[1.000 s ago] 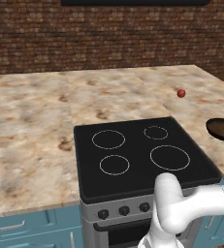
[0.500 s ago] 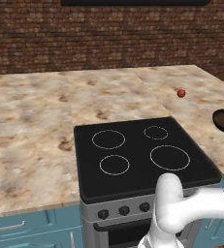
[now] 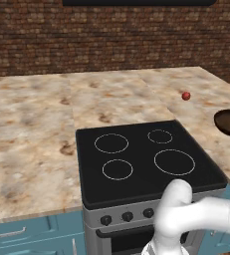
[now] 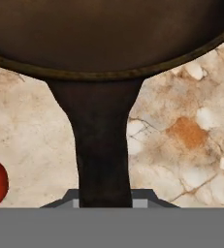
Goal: Place the pan on the rear right burner on the stove. Then place the tomato and the onion in the pan and turn on the rear right burner.
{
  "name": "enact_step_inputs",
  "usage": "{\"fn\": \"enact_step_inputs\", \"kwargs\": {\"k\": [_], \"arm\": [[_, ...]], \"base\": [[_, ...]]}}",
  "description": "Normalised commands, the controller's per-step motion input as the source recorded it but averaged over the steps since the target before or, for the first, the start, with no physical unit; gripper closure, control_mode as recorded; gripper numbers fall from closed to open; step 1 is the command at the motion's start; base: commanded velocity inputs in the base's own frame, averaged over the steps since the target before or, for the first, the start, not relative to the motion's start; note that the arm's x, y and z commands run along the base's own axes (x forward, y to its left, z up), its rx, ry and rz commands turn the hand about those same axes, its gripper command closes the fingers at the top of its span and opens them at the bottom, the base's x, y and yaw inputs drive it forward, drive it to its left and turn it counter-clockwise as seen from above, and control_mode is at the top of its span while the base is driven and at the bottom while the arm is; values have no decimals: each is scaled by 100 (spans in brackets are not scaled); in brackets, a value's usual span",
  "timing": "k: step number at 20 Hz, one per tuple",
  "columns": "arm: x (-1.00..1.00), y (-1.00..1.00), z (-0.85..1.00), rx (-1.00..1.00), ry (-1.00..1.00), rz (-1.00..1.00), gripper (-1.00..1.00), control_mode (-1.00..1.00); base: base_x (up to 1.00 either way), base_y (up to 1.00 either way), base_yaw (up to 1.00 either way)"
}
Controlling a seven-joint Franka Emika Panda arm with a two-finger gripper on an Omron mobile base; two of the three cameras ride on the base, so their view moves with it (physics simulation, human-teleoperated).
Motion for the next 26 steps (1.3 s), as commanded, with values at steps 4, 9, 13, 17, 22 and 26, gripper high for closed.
{"fn": "enact_step_inputs", "kwargs": {"k": [4, 9, 13, 17, 22, 26], "arm": [[-29, 77, 18, -15, -1, 0, 100, -100], [-3, 63, 2, -7, 0, 3, 100, -100], [3, 45, 0, 0, 0, 6, 100, -100], [25, 35, 4, 0, 0, 8, 100, -100], [33, 28, 12, 0, 0, 10, 100, -100], [41, 22, 6, 0, 1, 11, 100, -100]], "base": [[0, 0, 0], [0, 0, 0], [0, 0, 0], [0, 0, 0], [0, 0, 0], [0, 0, 0]]}}
